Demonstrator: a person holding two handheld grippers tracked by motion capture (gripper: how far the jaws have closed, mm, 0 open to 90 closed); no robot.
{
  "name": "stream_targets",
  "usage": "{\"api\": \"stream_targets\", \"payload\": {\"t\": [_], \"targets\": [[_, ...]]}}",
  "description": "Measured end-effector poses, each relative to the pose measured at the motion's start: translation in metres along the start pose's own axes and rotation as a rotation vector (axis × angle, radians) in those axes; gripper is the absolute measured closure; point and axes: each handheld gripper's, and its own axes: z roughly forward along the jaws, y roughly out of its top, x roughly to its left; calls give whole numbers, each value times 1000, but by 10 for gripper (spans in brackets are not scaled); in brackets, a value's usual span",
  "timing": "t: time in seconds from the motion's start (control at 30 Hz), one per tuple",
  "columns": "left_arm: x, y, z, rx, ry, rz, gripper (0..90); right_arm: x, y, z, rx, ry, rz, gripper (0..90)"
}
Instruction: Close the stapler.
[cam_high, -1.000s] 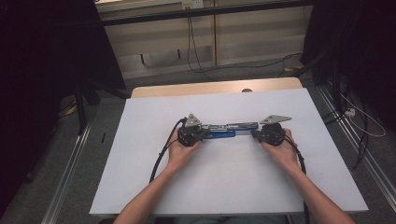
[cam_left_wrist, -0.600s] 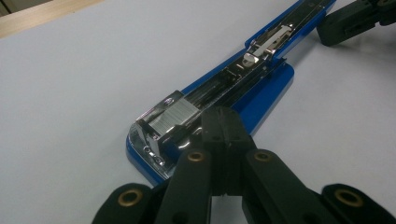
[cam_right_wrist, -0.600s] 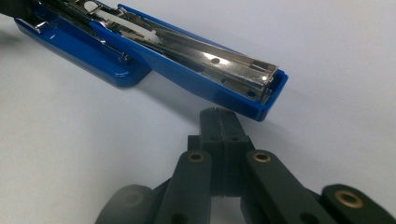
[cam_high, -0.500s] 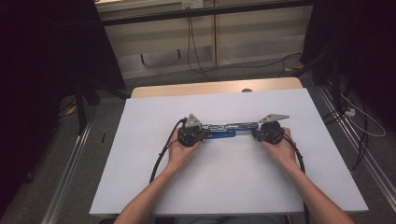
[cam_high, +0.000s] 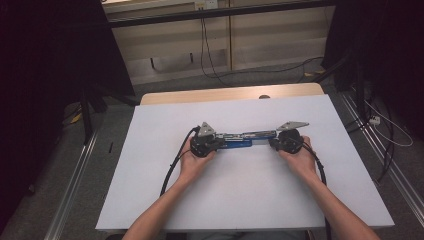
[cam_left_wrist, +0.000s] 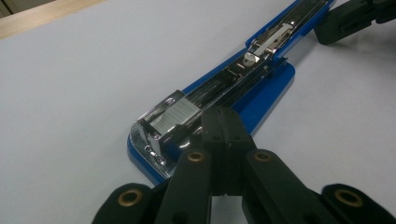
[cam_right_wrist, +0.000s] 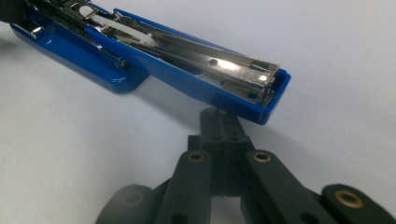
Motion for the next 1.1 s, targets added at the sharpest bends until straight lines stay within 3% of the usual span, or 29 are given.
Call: {"api": "stream_targets", "payload": {"t": [1.1], "targets": [[0, 0, 0, 1, -3, 0, 900, 0, 0, -2, -68, 23, 55, 900]]}}
